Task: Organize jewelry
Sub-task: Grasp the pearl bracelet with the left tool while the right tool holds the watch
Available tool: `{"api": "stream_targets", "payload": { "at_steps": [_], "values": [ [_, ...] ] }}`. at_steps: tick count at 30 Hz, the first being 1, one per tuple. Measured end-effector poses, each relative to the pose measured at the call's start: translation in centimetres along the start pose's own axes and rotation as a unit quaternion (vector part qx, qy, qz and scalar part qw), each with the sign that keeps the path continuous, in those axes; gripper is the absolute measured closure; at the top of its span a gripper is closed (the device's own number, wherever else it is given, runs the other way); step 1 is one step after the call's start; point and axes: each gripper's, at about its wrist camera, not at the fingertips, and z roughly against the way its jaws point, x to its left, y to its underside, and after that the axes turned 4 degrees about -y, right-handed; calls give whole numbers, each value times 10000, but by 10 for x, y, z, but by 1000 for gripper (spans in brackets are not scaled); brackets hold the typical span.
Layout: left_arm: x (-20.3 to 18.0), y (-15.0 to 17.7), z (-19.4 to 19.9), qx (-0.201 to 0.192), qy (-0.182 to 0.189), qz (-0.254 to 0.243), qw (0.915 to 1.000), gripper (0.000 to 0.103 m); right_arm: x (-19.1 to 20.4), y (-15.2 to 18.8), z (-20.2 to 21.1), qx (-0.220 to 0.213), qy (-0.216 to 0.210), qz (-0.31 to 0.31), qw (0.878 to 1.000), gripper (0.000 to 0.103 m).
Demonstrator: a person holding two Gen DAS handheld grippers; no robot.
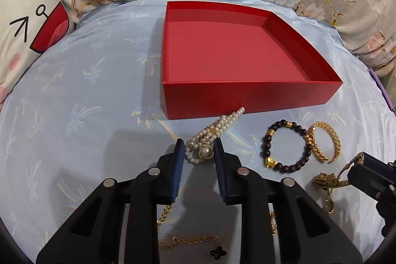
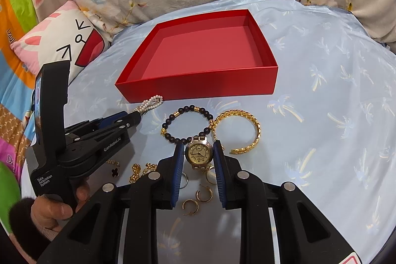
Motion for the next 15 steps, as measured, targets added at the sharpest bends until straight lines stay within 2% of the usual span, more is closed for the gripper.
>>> {"api": "stream_targets", "payload": {
  "at_steps": [2,5,11,14,15],
  "values": [
    [-1,1,4,-9,37,27,10000,88,0,0,2,-19,-3,-7,10000,81],
    [-4,2,14,-62,121,69,9999,97,-2,0,6,-61,-10,-29,10000,81],
    [-12,5,27,-99,238,50,9997,97,-5,1,14,-128,-9,-50,9999,81],
    [-16,6,25,-90,217,14,9997,96,-8,3,17,-137,-12,-82,9999,81],
    [-17,6,24,-96,207,17,9997,84,-8,3,17,-137,-6,-88,9999,81]
  ]
}}
